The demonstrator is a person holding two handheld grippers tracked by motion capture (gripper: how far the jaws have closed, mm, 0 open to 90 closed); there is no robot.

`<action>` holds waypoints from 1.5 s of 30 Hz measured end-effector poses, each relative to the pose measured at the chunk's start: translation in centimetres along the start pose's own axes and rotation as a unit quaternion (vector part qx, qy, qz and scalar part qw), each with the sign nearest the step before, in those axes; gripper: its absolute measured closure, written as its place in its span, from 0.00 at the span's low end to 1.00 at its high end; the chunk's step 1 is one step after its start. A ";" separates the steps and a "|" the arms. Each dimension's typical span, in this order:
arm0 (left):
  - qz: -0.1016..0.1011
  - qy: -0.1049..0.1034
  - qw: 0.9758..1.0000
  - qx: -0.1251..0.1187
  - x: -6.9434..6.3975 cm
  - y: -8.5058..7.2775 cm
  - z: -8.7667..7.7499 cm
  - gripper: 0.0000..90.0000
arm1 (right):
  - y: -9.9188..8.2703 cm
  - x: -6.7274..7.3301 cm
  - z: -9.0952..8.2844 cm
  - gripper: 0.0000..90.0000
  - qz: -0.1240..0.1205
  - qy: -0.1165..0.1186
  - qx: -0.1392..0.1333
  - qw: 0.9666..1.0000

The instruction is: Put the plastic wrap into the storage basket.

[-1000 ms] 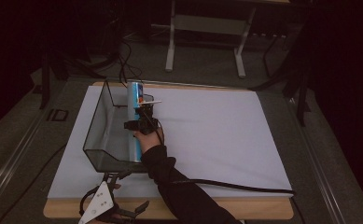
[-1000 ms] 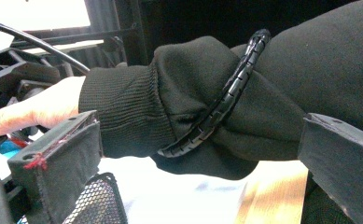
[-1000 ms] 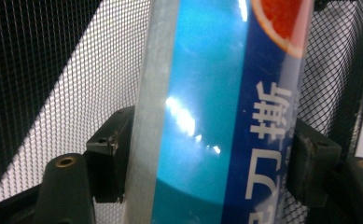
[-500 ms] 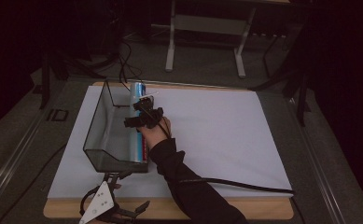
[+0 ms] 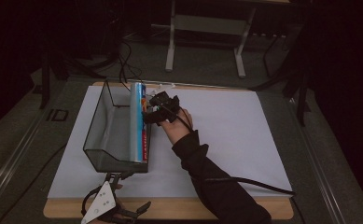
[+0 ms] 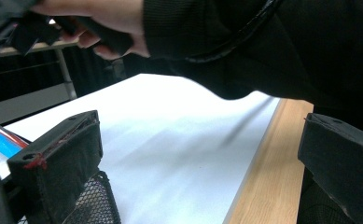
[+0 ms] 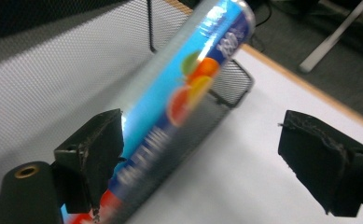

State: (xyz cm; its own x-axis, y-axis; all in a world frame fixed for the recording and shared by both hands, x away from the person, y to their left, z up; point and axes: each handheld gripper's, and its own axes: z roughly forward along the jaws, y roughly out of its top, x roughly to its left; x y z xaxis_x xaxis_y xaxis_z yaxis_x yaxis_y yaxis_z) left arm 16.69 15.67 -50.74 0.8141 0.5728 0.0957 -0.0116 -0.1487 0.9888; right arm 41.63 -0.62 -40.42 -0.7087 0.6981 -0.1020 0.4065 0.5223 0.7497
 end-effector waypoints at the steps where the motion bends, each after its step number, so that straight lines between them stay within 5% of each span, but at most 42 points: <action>1: 0.000 0.000 1.000 -0.001 0.0 0.0 0.0 0.00 | -0.3 -0.3 -0.4 0.16 -0.008 -0.007 0.002 1.000; 16: -0.002 -0.005 1.000 0.002 0.0 -0.1 0.4 0.00 | -5.4 -5.7 -6.3 0.16 -0.019 -0.036 -0.023 0.999; 25: -0.001 -0.007 1.000 0.006 0.0 -0.2 0.6 0.00 | -8.0 -7.0 -7.9 0.16 -0.023 -0.053 -0.031 0.998; 27: 0.000 -0.008 1.000 0.009 0.1 -0.3 0.6 0.00 | -10.2 -8.0 -9.1 0.16 -0.016 -0.049 -0.040 0.998; 32: 0.002 -0.008 1.000 0.009 0.0 -0.3 0.7 0.00 | -12.2 -8.9 -9.9 0.16 -0.008 -0.049 -0.037 0.998; 45: 0.003 -0.010 1.000 0.009 0.0 -0.3 0.7 0.00 | -17.5 -9.7 -12.5 0.16 0.011 -0.045 -0.055 0.997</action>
State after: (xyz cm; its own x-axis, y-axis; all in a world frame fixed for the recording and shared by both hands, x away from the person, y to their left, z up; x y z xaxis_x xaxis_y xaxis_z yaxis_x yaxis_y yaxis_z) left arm 17.06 15.13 -51.11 0.8250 0.5564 0.0990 -0.0062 -0.1662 0.9861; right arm 34.15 -22.67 -44.38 -0.6438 0.7526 -0.1382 0.3528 0.4523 0.8191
